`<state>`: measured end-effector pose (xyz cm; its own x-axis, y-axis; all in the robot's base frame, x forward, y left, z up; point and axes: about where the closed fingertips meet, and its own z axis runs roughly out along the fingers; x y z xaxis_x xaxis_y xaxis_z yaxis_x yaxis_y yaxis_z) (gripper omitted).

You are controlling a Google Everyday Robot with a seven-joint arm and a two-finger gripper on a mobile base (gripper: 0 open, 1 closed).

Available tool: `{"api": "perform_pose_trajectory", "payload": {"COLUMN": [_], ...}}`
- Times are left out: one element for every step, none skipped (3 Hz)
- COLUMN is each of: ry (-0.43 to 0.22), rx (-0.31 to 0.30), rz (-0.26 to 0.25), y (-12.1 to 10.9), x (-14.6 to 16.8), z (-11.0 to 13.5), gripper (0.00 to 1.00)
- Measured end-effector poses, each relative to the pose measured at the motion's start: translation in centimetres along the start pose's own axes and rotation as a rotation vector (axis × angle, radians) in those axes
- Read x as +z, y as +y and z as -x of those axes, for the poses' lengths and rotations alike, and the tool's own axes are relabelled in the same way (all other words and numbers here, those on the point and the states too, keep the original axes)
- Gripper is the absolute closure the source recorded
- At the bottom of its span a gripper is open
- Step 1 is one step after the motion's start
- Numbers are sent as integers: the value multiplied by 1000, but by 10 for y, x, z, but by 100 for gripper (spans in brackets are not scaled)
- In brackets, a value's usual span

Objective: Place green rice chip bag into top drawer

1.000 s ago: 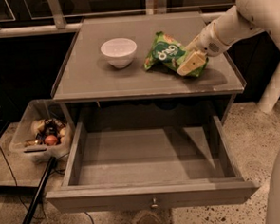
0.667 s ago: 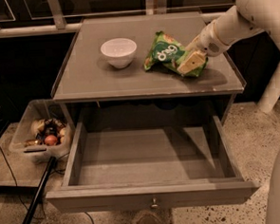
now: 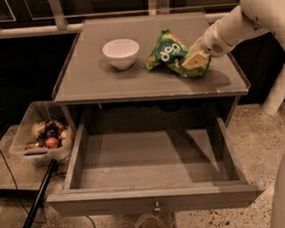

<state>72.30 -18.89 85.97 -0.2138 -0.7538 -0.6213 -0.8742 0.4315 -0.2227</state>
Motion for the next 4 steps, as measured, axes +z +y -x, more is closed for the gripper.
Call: {"api": "perform_pose_trajectory", "payload": {"ry": [0,0,-57,-152], "rx": [0,-21,-31,-54], "rz": [0,-10,-31,-55], "y": [0,-4,-2,10], "x": [0,-6,-36,-83], "z": [0,6,9,13], "gripper": [100,100,100,100]}}
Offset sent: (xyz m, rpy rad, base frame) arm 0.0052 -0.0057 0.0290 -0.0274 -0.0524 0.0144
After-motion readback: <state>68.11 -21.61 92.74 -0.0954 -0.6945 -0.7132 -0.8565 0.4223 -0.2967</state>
